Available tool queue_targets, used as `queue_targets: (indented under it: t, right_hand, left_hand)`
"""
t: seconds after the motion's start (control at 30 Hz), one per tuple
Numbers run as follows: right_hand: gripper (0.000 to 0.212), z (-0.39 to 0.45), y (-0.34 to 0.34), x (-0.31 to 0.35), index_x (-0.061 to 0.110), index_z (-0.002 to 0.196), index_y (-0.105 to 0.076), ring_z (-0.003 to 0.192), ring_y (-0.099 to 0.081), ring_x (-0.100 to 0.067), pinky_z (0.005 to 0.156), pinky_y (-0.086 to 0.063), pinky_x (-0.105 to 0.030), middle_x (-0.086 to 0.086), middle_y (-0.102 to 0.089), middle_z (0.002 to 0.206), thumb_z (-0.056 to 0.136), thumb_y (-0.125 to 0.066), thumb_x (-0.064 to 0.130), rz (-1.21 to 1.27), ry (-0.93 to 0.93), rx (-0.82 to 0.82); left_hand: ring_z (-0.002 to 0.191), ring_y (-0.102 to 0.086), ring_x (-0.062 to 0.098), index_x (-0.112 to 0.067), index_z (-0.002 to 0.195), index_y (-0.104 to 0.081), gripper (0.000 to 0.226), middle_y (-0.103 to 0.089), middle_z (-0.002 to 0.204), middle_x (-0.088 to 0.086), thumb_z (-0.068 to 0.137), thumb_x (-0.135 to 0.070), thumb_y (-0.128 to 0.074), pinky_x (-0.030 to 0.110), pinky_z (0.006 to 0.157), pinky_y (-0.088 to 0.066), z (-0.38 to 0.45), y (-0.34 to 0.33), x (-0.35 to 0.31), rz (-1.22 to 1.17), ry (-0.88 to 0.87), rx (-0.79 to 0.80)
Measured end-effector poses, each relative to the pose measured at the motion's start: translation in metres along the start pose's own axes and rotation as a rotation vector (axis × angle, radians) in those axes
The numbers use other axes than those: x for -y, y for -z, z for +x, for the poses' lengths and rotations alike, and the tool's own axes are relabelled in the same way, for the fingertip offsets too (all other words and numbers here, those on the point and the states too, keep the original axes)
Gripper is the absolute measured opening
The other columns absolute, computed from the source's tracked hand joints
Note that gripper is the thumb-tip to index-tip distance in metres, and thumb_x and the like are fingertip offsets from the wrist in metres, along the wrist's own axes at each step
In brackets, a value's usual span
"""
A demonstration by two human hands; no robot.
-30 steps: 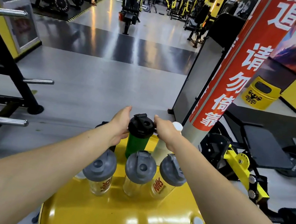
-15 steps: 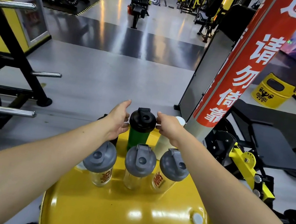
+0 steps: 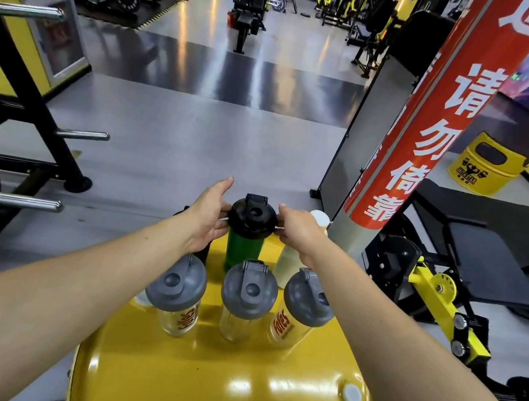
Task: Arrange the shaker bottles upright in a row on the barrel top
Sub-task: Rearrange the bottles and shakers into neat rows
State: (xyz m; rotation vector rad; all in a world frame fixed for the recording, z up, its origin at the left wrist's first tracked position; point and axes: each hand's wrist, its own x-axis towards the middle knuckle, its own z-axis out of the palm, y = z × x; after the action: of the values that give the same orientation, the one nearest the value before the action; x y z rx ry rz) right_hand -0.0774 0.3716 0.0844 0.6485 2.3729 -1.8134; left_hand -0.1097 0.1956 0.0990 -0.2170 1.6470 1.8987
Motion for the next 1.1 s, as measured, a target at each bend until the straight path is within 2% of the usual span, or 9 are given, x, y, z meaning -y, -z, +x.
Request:
queue_targets:
  t: [0.5,0.6,0.67,0.73,0.8,0.83,0.9,1.0,1.1]
  right_hand:
    - [0.024,-0.004,0.009,0.008,0.020,0.073,-0.053,0.077,-0.052,-0.024,0.071,-0.043,-0.035,-0.007,-0.056,0.084,0.093,-0.047,0.033,-0.108,-0.019,0.006]
    - [0.024,-0.002,0.025,0.015,0.022,0.065,-0.046,0.063,-0.041,-0.019,0.060,-0.030,-0.031,0.003,-0.046,0.063,0.084,-0.053,0.034,-0.084,0.000,0.000]
    - [0.025,-0.004,0.038,0.023,0.021,0.062,-0.043,0.061,-0.035,-0.017,0.057,-0.021,-0.031,0.005,-0.041,0.058,0.084,-0.054,0.021,-0.018,0.035,-0.002]
    - [0.021,-0.006,0.054,0.028,0.011,0.068,-0.052,0.065,-0.040,-0.017,0.057,-0.025,-0.029,-0.003,-0.047,0.065,0.089,-0.053,0.008,0.021,0.064,-0.047]
    - [0.020,-0.010,0.068,0.030,-0.016,0.090,-0.062,0.071,-0.044,-0.020,0.058,-0.030,-0.026,-0.019,-0.054,0.075,0.094,-0.052,0.000,0.033,0.086,-0.125]
    - [0.030,-0.011,0.075,0.029,-0.030,0.107,-0.054,0.071,-0.048,-0.025,0.058,-0.032,-0.025,-0.035,-0.058,0.082,0.094,-0.051,-0.002,0.041,0.097,-0.157]
    - [0.040,-0.017,0.087,0.024,-0.032,0.121,-0.038,0.081,-0.059,-0.041,0.064,-0.037,-0.029,-0.053,-0.051,0.111,0.095,-0.050,-0.004,0.053,0.119,-0.173]
    - [0.036,-0.028,0.100,0.010,-0.025,0.121,-0.053,0.089,-0.061,-0.042,0.076,-0.043,-0.034,-0.045,-0.059,0.108,0.098,-0.051,0.002,0.098,0.111,-0.208]
    - [0.030,-0.044,0.106,-0.006,-0.016,0.117,-0.062,0.085,-0.059,-0.030,0.072,-0.049,-0.029,-0.026,-0.062,0.094,0.100,-0.052,0.006,0.111,0.067,-0.196]
  left_hand:
    - [0.148,-0.029,0.028,-0.008,0.156,-0.027,0.078,-0.030,0.162,0.012,0.097,-0.059,-0.038,0.042,0.121,-0.024,0.003,0.002,0.001,0.129,-0.075,-0.089]
    - [0.143,-0.039,0.023,-0.015,0.149,-0.043,0.072,-0.044,0.155,0.004,0.091,-0.059,-0.044,0.045,0.120,-0.026,-0.002,-0.003,-0.009,0.242,-0.202,-0.145]
    - [0.132,-0.050,0.024,-0.018,0.127,-0.062,0.056,-0.058,0.141,0.004,0.086,-0.054,-0.051,0.045,0.115,-0.035,-0.007,-0.011,-0.018,0.306,-0.269,-0.175]
    - [0.117,-0.059,0.024,-0.022,0.095,-0.067,0.023,-0.066,0.116,0.002,0.089,-0.041,-0.057,0.042,0.106,-0.045,-0.010,-0.025,-0.026,0.325,-0.340,-0.216]
    - [0.107,-0.063,0.024,-0.024,0.086,-0.066,0.012,-0.067,0.102,0.001,0.090,-0.033,-0.059,0.041,0.099,-0.051,-0.014,-0.043,-0.029,0.315,-0.389,-0.216]
    - [0.104,-0.064,0.025,-0.023,0.086,-0.067,0.012,-0.068,0.099,0.001,0.089,-0.033,-0.059,0.042,0.097,-0.052,-0.016,-0.052,-0.029,0.311,-0.392,-0.199]
    - [0.099,-0.066,0.026,-0.021,0.089,-0.068,0.020,-0.069,0.096,0.005,0.083,-0.037,-0.058,0.044,0.095,-0.053,-0.020,-0.067,-0.025,0.299,-0.376,-0.151]
    - [0.091,-0.066,0.028,-0.013,0.089,-0.068,0.025,-0.070,0.098,0.010,0.080,-0.035,-0.058,0.039,0.086,-0.053,-0.025,-0.085,-0.012,0.259,-0.284,-0.101]
    - [0.084,-0.061,0.026,-0.007,0.094,-0.062,0.021,-0.062,0.093,0.013,0.092,-0.027,-0.056,0.032,0.075,-0.050,-0.031,-0.099,0.011,0.271,-0.124,-0.004]
